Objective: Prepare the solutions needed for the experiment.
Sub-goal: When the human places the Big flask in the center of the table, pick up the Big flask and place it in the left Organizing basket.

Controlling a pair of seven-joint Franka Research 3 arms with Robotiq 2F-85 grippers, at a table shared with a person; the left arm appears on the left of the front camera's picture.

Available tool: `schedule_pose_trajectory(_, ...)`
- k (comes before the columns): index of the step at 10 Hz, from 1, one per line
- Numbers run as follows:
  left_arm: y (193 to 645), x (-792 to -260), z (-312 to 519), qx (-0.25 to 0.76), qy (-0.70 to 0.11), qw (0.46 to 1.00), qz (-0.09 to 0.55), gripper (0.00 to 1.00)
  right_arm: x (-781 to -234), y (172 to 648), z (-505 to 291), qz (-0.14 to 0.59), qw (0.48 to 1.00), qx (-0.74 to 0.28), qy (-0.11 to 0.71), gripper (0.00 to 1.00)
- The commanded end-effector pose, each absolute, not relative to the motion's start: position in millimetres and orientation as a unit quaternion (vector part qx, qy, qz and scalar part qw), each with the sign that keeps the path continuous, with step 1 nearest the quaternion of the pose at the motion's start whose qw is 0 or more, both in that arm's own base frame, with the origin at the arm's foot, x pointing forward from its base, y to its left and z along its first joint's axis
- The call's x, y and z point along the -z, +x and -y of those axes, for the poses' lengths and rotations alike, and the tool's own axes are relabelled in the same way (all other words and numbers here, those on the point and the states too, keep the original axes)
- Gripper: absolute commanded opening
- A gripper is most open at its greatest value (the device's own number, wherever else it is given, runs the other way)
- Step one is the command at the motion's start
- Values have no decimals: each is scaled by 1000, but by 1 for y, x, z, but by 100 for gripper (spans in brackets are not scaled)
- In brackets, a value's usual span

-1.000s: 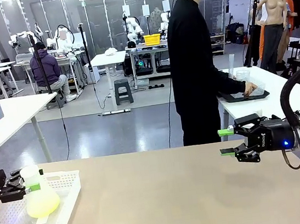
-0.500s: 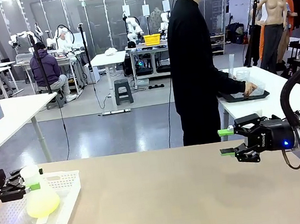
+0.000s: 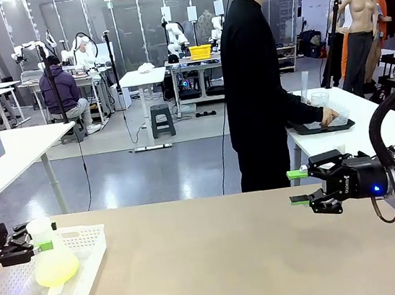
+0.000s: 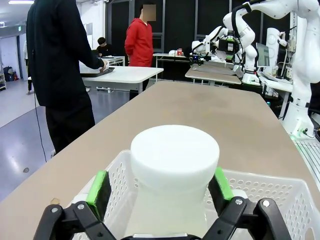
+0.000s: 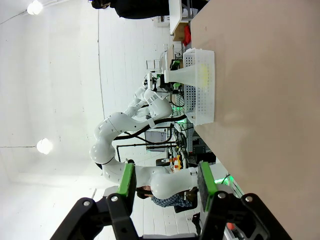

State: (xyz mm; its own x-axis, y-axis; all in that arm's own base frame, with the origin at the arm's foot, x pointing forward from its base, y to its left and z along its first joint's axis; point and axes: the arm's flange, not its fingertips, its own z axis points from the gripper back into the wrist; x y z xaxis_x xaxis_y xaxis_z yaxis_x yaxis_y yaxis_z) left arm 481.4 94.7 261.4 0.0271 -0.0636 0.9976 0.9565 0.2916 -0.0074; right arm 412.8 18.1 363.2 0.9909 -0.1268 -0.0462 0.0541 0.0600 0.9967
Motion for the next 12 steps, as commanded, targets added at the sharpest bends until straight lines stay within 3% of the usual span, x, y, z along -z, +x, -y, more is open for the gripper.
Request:
schedule_pose_trajectory(1, 481, -263, -94, 437, -409, 587, 545, 100, -364, 412, -19, 27, 727, 60, 683, 63)
schedule_pose_trajectory(7, 451, -278, -158, 401, -388, 593, 581, 100, -364, 412, -19, 27, 727, 60, 683, 63)
schedule_pose_trajectory(9, 429, -286, -182, 383, -382, 627, 560, 100, -364, 412, -19, 27, 727, 60, 683, 63)
schedule_pose_trajectory(12, 387, -331, -181, 353, -459, 641, 503, 100, -364, 412, -19, 27, 727, 60, 683, 63)
